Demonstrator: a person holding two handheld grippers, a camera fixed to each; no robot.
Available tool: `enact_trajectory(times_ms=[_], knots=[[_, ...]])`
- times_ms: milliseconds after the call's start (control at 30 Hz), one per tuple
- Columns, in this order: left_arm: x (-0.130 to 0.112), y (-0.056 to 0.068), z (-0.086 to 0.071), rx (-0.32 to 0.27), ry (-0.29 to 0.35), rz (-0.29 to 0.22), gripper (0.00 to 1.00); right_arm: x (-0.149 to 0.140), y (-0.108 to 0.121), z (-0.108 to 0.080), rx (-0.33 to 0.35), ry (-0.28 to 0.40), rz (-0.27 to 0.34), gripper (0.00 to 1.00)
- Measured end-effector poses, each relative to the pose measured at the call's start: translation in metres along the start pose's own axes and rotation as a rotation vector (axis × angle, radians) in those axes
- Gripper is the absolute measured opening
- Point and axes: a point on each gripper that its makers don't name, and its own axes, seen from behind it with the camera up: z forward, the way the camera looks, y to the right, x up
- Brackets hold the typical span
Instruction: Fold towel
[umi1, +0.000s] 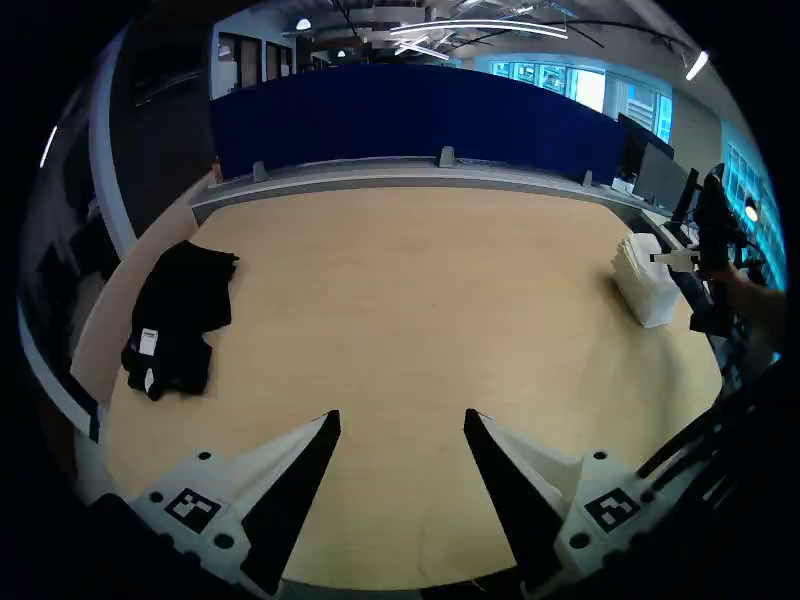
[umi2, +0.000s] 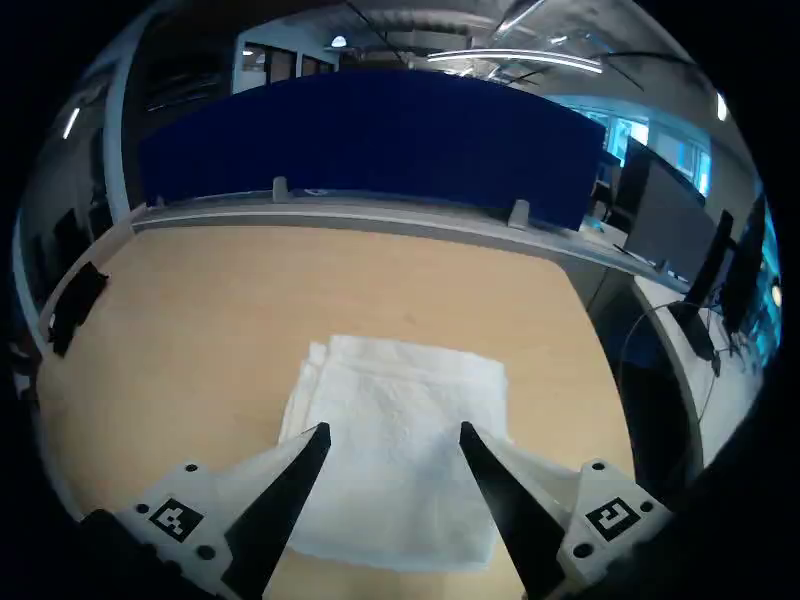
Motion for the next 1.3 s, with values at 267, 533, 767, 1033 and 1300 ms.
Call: enact_trajectory(times_ms=[267, 533, 767, 1033, 1300], knots=[[0.000, -0.006, -0.002, 0.020, 0.000, -0.015, 0.92, 0.014, 0.007, 0.019, -0.006, -0.005, -0.001, 1.00], [-0.002, -0.011, -0.003, 0.041, -0.003, -0.028, 0.92, 0.009, 0.010, 0.037, -0.009, -0.031, -0.007, 1.00], [-0.005, -0.014, -0.004, 0.055, -0.007, -0.040, 0.92, 0.004, 0.013, 0.048, -0.009, -0.049, -0.002, 1.00], [-0.007, -0.013, -0.006, 0.056, -0.005, -0.047, 0.92, -0.001, 0.014, 0.050, -0.010, -0.059, -0.025, 1.00], [-0.005, -0.013, -0.005, 0.050, -0.003, -0.043, 0.92, 0.016, 0.010, 0.034, -0.011, -0.020, -0.031, 1.00]])
